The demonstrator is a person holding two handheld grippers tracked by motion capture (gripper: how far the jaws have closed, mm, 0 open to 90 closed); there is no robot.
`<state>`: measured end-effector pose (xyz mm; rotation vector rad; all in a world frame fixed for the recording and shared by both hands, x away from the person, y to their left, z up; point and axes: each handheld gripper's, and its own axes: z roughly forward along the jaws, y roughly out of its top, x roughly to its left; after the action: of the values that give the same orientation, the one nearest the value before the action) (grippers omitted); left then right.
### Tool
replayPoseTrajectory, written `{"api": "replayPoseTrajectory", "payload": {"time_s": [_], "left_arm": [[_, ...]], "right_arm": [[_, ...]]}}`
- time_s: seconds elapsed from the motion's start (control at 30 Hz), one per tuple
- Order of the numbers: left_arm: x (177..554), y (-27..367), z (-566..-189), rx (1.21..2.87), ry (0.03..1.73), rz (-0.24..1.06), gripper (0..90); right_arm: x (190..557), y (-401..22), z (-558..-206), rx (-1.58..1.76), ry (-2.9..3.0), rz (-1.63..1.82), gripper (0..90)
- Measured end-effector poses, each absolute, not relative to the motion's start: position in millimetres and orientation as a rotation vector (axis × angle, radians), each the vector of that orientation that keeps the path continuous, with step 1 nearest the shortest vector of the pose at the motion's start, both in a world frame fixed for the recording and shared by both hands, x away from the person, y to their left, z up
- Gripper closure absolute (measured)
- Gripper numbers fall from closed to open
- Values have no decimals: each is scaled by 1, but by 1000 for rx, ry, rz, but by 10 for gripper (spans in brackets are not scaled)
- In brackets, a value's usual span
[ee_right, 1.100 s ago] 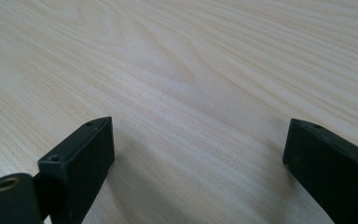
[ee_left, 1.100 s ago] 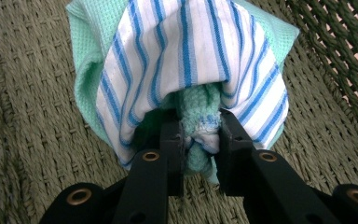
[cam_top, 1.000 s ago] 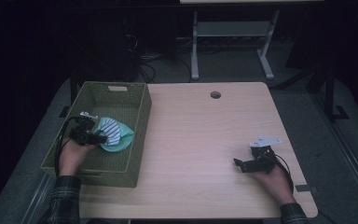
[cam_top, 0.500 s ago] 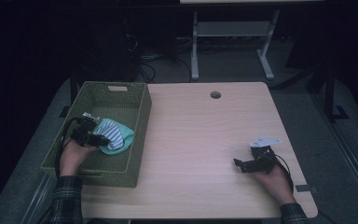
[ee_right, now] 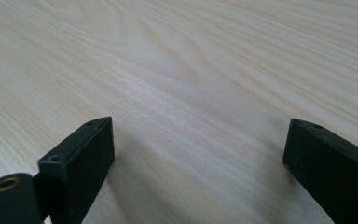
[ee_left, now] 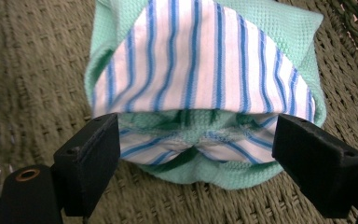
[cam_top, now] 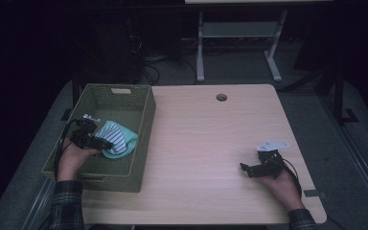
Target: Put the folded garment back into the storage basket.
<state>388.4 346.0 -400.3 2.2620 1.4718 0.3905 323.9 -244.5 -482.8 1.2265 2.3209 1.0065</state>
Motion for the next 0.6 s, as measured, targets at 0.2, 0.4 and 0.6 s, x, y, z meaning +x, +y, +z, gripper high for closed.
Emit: {"api": "replayPoseTrajectory", "payload": {"time_s": [0.2, 0.4, 0.6], "left_arm": [[381, 347, -381, 2213, 1421, 405, 141], [377, 339, -367, 2187, 1387, 410, 142], [375, 325, -359, 2168, 1344, 395, 143]], "right_arm": [[323, -244, -483, 1222, 2320, 1007, 83], [323, -244, -483, 1220, 2320, 1007, 82], [323, -244, -483, 1221, 2320, 1008, 83]]}}
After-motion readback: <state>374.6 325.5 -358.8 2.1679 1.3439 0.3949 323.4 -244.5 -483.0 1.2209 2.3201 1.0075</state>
